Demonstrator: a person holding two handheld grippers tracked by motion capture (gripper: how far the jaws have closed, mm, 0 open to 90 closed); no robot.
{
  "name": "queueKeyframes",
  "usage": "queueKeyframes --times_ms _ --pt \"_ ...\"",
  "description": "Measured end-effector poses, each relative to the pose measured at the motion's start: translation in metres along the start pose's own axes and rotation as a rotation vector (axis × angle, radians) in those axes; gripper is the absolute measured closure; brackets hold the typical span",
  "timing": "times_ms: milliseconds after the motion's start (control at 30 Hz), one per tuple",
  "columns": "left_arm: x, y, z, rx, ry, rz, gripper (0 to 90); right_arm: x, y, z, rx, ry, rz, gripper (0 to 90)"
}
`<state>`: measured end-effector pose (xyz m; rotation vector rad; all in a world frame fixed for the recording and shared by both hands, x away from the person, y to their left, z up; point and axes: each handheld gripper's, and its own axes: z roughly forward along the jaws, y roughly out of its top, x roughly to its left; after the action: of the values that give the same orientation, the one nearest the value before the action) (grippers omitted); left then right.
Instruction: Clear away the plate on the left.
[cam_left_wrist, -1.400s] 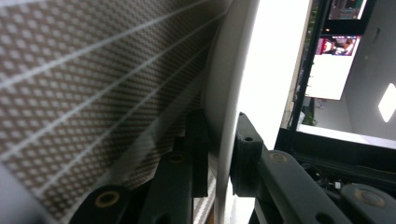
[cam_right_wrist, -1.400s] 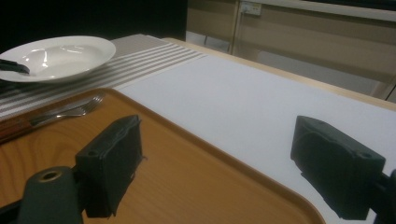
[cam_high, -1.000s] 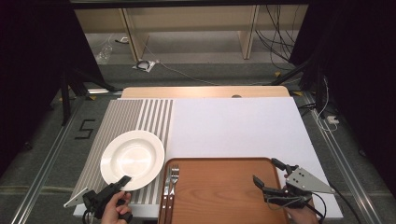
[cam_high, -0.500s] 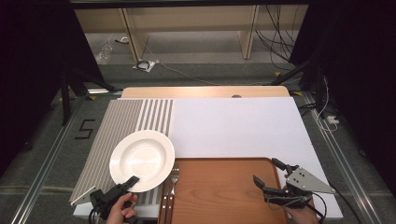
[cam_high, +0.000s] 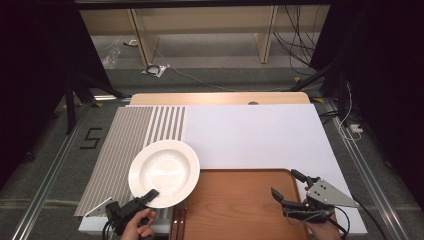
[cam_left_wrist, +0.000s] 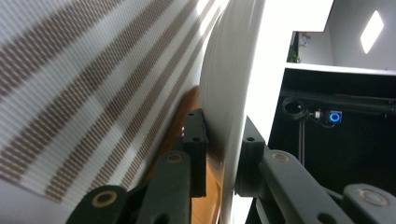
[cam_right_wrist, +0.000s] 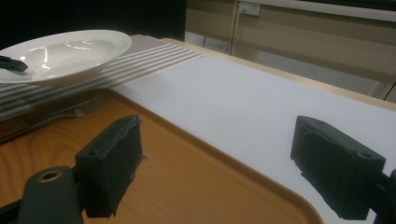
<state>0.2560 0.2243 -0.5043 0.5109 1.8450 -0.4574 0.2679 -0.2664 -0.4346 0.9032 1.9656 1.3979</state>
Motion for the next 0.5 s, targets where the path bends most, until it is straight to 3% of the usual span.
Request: queueKeyframes --times_ms 500 --pt "-0.006 -0.023 0.011 0.098 0.006 0.035 77.9 0.0 0.0 0.0 -0.001 0.0 0.001 17.4"
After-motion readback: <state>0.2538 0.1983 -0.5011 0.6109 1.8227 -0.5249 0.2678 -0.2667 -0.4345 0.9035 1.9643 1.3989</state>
